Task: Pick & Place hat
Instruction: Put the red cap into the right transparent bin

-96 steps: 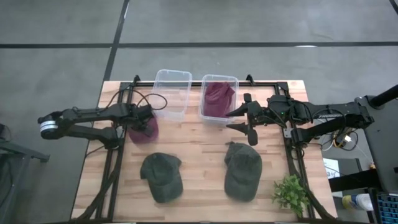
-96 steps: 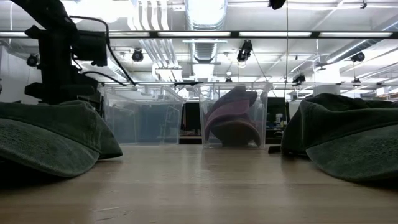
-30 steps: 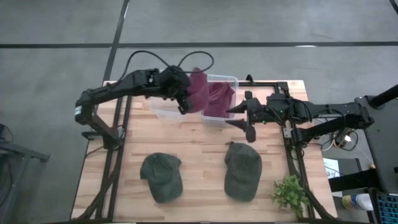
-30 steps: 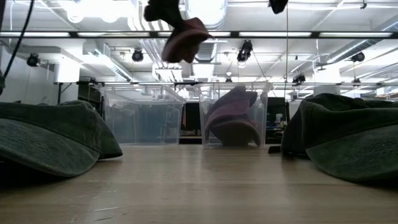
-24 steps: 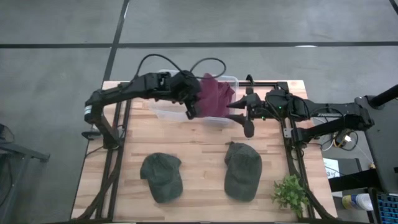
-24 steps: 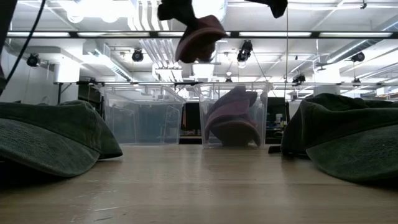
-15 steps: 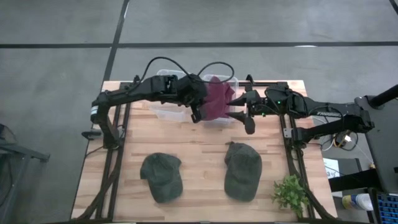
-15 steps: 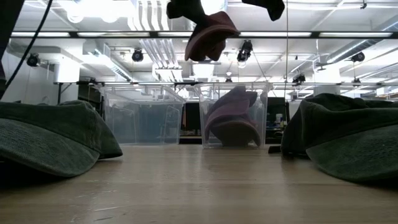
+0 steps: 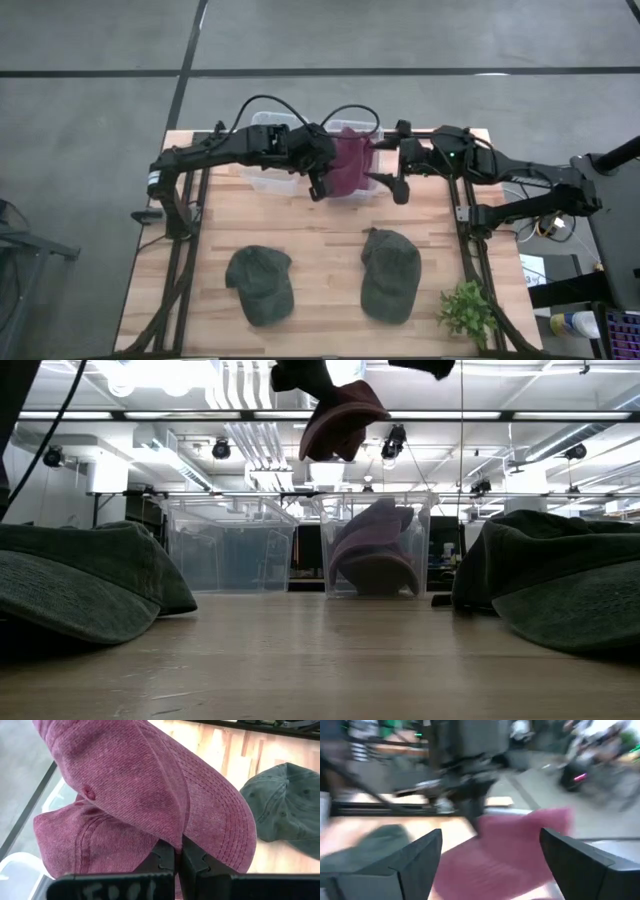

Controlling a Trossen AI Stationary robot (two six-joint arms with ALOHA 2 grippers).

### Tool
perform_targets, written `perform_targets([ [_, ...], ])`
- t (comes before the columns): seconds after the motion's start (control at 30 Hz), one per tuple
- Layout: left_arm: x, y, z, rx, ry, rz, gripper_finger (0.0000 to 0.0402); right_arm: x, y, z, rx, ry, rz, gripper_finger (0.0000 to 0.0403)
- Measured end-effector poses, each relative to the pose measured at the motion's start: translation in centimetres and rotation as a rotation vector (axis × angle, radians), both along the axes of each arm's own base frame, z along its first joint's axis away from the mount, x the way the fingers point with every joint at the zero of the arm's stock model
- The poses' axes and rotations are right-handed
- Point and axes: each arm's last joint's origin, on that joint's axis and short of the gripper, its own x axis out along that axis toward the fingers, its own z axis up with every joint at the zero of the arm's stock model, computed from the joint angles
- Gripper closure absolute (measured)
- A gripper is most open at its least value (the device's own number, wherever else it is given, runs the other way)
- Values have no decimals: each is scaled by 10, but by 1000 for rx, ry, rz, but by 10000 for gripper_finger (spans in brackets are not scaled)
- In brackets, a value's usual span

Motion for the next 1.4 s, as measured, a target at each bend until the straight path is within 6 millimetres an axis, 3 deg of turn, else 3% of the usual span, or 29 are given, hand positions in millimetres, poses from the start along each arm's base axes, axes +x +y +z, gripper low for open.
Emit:
perform_targets([
  [0.23, 4, -5, 3, -11, -46, -42, 401, 11, -8, 25, -210, 137, -87, 50],
  [0.6, 5, -7, 4, -1, -62, -48, 401, 67, -24, 36, -364, 640, -126, 48],
  [0.8, 5, -6, 5, 10, -64, -35, 401, 84, -31, 48, -392, 733, -170, 49],
  [1.2, 5, -7, 5, 31, -56, -65, 401, 72, -18, 75, -386, 699, -11, 48],
  [1.4, 6, -7, 6, 61, -63, -92, 401, 72, -16, 72, -397, 705, 42, 48],
])
